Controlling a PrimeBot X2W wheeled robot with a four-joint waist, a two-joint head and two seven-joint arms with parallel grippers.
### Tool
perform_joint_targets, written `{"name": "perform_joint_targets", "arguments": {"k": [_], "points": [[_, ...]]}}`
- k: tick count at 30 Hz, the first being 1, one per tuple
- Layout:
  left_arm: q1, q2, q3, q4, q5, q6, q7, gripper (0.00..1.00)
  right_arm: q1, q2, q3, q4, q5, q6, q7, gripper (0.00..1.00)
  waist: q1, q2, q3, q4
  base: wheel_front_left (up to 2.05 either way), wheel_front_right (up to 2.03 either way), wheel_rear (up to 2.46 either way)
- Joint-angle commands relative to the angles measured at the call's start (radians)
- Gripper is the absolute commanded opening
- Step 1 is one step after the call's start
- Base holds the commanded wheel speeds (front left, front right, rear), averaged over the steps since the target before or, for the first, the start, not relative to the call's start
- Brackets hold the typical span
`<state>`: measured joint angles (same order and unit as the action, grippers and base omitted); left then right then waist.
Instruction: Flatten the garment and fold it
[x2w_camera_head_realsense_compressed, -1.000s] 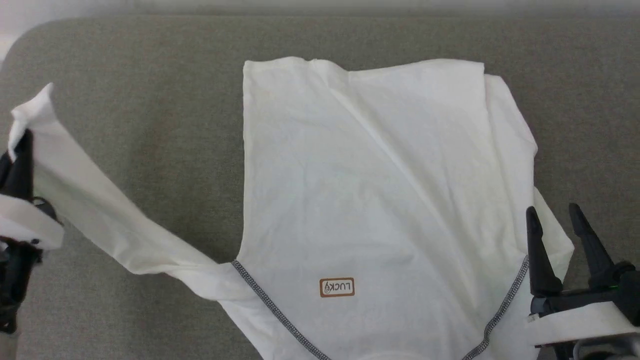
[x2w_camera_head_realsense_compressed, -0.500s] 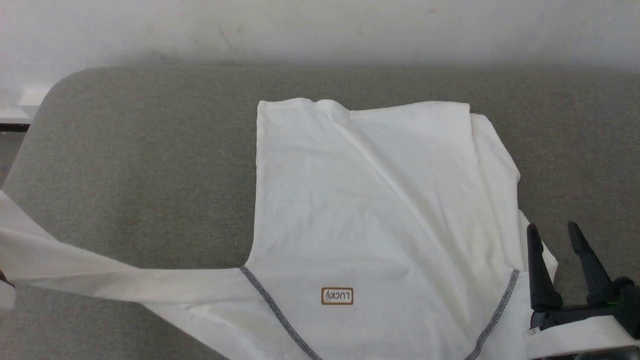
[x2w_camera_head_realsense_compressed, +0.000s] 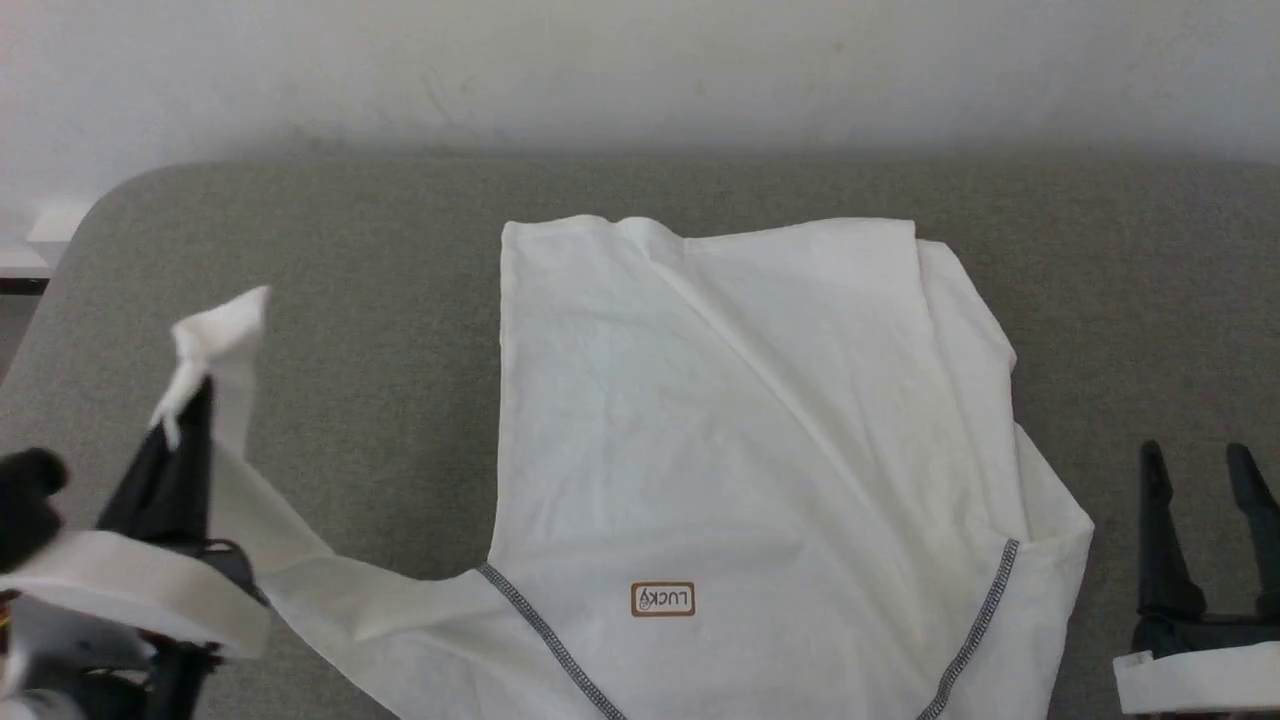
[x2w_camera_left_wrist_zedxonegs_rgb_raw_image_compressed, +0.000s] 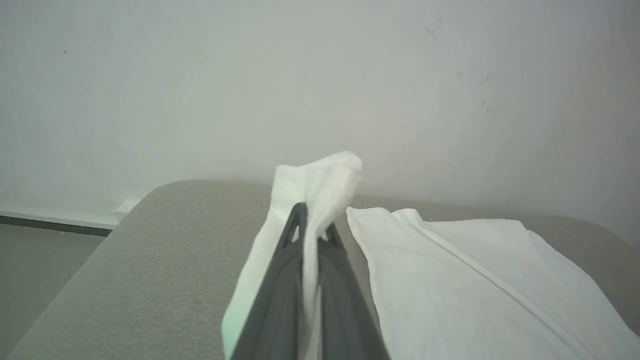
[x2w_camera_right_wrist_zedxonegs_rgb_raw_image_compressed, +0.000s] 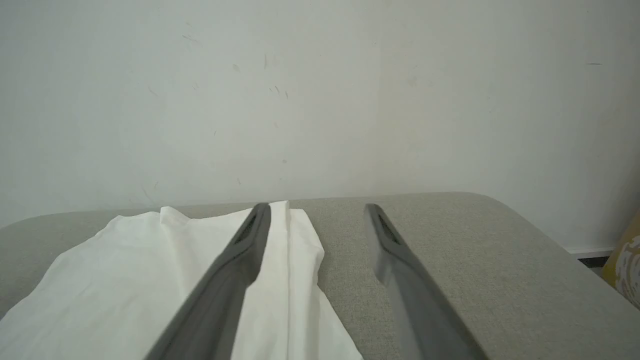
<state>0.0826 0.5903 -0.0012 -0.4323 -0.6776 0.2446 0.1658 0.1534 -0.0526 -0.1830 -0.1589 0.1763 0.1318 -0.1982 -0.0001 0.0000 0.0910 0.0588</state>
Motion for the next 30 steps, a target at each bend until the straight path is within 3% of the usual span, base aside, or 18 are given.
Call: {"name": "perform_joint_targets", "arguments": {"k": [1,5,9,16,21,30], "points": [[-0.036,-0.015,-0.043,-0.016,0.021,0.001,0.010,0.00,0.008,0.002,-0.012,-0.012,-0.003,-0.001,0.004,1.00,0.0001,0.0000,0.004,-0.002,0.00,0.00,0.00],[-0.140,-0.074,-0.223,-0.037,0.084,-0.019,0.053,0.00,-0.003,0.002,-0.045,-0.032,-0.007,-0.001,0.011,1.00,0.0001,0.0000,0.016,-0.007,0.00,0.00,0.00],[-0.263,-0.174,-0.416,-0.008,0.128,-0.066,0.099,0.00,-0.009,0.002,-0.064,-0.057,-0.006,-0.001,0.020,1.00,0.0001,0.0000,0.032,-0.015,0.00,0.00,0.00],[-0.432,-0.371,-0.717,0.200,0.199,-0.182,0.148,0.00,-0.031,0.002,-0.078,-0.081,-0.002,-0.001,0.022,1.00,0.0001,0.0000,0.080,-0.048,0.00,0.00,0.00],[-0.491,-0.464,-0.845,0.402,0.233,-0.242,0.156,0.00,-0.047,0.002,-0.077,-0.089,0.000,-0.001,0.021,1.00,0.0001,0.0000,0.119,-0.091,0.00,0.00,0.00],[-0.530,-0.516,-0.968,0.698,0.266,-0.301,0.131,0.00,-0.072,0.002,-0.056,-0.078,0.006,-0.001,0.010,1.00,0.0001,0.0000,0.188,-0.157,0.00,0.00,0.00]]}}
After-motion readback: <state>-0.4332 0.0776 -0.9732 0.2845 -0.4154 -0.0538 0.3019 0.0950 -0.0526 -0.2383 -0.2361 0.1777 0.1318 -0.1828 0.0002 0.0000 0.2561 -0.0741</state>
